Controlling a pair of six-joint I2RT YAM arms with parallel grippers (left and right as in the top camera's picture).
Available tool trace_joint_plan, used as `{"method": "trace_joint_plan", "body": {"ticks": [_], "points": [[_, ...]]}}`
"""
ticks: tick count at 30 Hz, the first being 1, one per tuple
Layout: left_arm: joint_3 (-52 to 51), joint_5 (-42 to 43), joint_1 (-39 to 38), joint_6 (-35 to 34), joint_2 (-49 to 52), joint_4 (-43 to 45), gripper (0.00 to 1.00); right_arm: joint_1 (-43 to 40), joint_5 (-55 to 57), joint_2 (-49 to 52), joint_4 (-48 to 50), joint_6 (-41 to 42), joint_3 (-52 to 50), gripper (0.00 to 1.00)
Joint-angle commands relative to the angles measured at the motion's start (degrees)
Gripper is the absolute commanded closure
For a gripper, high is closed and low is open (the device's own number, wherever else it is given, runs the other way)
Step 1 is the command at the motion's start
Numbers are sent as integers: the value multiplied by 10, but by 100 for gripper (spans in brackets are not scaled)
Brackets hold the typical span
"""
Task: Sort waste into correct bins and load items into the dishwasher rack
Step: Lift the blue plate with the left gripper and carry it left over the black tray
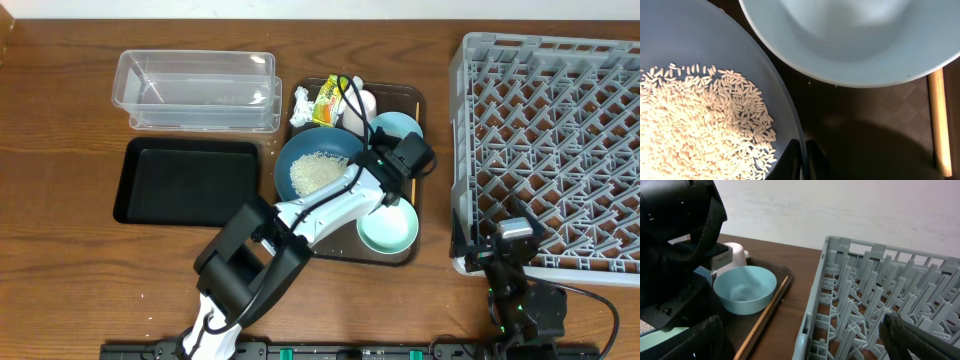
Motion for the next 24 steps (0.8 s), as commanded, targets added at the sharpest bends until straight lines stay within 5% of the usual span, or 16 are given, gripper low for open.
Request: {"method": "trace_joint_plan", "body": {"ticks": [1, 24], "points": [[6, -27, -3, -3, -10, -4, 94, -4, 2, -1, -1, -6, -2, 1], [6, -115, -10, 5, -174, -65, 94, -4, 2, -1, -1, -6, -2, 1]]}}
